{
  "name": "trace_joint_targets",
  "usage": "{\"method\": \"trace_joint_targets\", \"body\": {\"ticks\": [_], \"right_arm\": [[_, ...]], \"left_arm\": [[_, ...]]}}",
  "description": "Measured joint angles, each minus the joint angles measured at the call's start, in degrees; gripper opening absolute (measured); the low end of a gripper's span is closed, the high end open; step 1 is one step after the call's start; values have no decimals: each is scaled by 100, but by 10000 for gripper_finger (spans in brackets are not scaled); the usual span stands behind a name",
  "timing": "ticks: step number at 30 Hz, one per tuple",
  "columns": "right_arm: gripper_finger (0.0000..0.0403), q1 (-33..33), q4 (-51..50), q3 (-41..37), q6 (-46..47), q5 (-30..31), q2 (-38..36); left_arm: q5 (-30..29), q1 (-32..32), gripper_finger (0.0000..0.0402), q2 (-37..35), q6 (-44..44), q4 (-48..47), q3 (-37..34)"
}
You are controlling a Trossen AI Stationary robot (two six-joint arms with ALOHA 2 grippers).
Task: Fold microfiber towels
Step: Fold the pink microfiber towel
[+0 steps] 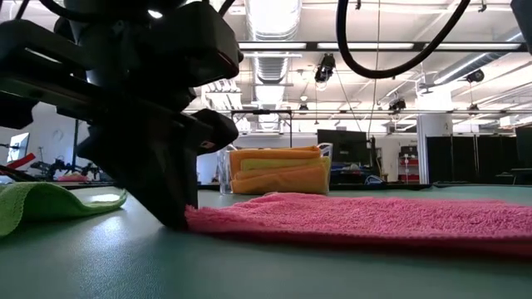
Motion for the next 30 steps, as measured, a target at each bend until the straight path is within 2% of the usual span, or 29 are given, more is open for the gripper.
{"method": "trace_joint_targets", "body": {"ticks": [4,10,18,23,25,27,30], "right_arm": [[9,-2,-18,-6,229,6,-44],[9,-4,-64,214,534,31,-309],[9,13,-121,937,850,33,-352],[9,177,-637,1479,1129,467,-352],[9,250,-1153,1663,1355,780,-352],[9,291,-1754,1755,1706,1106,-352],[9,263,-2618,1716,2509,1472,-354]], "left_arm": [[4,2,7,-22,0,-29,23],[65,-3,1,-534,0,-283,68],[51,-24,0,-1771,-254,-763,72],[36,-46,0,-2415,-674,-1052,79],[10,-52,0,-2485,-749,-1147,69],[-266,-53,0,-2525,-725,-1146,66],[-1164,66,0,-2433,-701,-1103,67]]}}
